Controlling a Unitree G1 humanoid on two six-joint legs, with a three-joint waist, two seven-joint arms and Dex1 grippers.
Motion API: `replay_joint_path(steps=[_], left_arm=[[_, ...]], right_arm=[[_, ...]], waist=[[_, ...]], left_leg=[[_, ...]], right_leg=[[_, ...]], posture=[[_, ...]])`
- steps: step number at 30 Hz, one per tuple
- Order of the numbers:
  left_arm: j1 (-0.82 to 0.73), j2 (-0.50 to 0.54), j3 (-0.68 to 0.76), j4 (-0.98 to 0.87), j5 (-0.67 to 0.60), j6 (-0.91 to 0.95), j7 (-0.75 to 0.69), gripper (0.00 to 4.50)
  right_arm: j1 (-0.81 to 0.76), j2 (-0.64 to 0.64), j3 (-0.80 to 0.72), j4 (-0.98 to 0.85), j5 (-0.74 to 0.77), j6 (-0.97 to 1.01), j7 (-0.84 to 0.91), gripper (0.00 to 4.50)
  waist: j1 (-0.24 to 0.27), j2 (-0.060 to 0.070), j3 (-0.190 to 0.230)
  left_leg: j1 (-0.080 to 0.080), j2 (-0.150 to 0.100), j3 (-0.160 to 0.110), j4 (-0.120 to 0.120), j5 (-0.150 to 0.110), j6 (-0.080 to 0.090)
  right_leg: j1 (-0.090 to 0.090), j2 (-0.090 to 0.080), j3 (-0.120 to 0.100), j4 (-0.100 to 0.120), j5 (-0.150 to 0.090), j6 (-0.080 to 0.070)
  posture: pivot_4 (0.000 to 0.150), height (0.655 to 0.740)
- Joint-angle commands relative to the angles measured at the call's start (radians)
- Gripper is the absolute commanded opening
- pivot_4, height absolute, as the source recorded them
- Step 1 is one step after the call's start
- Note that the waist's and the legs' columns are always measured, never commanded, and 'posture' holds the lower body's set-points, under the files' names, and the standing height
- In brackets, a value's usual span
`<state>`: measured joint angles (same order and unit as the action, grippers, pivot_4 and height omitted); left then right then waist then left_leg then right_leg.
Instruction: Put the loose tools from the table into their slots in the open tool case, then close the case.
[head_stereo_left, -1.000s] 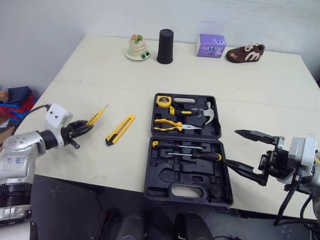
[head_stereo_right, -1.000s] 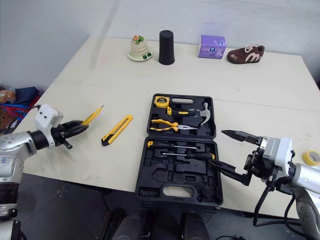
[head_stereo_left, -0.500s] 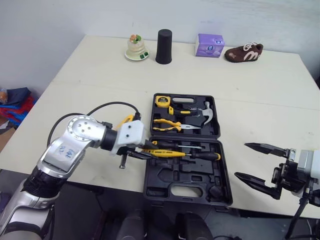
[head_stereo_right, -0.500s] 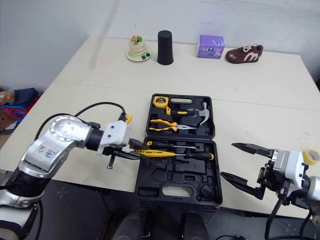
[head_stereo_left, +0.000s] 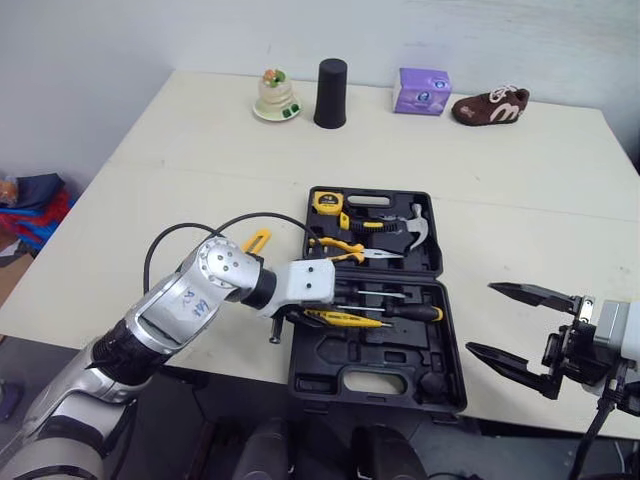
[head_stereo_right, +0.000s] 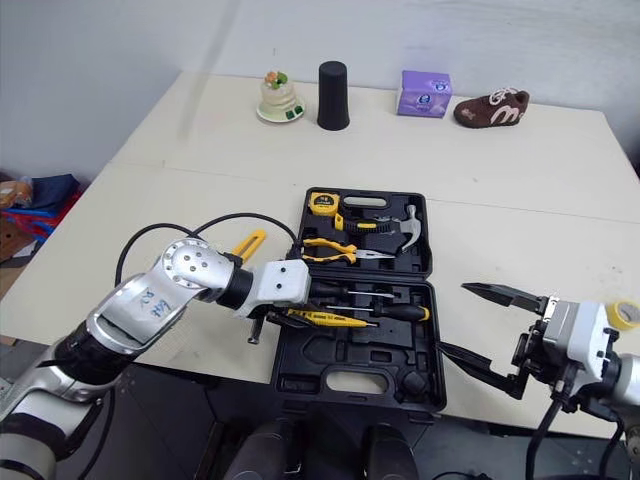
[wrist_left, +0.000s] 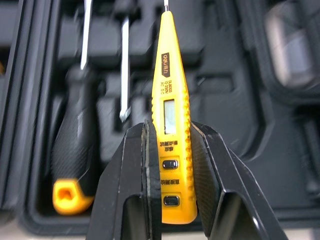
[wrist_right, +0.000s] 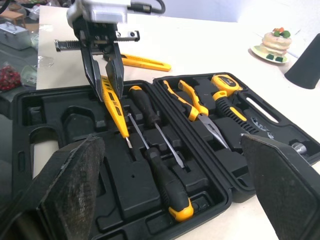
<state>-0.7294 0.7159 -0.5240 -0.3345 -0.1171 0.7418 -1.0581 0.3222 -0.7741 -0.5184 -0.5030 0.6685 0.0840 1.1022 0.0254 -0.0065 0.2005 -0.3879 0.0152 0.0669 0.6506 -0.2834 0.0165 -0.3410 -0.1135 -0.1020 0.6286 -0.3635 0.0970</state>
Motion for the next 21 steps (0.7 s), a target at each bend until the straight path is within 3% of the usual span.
replay_joint_path(steps=[1, 21], left_arm=[[0.019, 0.004, 0.016, -0.029, -0.018, 0.031, -0.015, 0.51], [0.031, -0.052, -0.026, 0.018, 0.051, 0.024, 0.026, 0.51]], right_arm=[[-0.015, -0.003, -0.011, -0.050, 0.018, 0.020, -0.032, 4.50], [-0.056, 0.017, 0.033, -0.010, -0.022, 0.009, -0.016, 4.50]], waist=[[0.000, 0.000, 0.000], [0.001, 0.000, 0.000]], left_leg=[[0.000, 0.000, 0.000, 0.000, 0.000, 0.000], [0.000, 0.000, -0.001, 0.002, 0.000, 0.000]], right_leg=[[0.000, 0.000, 0.000, 0.000, 0.000, 0.000], [0.001, 0.000, 0.000, 0.001, 0.000, 0.000]], posture=[[0.150, 0.7341], [0.150, 0.7341]])
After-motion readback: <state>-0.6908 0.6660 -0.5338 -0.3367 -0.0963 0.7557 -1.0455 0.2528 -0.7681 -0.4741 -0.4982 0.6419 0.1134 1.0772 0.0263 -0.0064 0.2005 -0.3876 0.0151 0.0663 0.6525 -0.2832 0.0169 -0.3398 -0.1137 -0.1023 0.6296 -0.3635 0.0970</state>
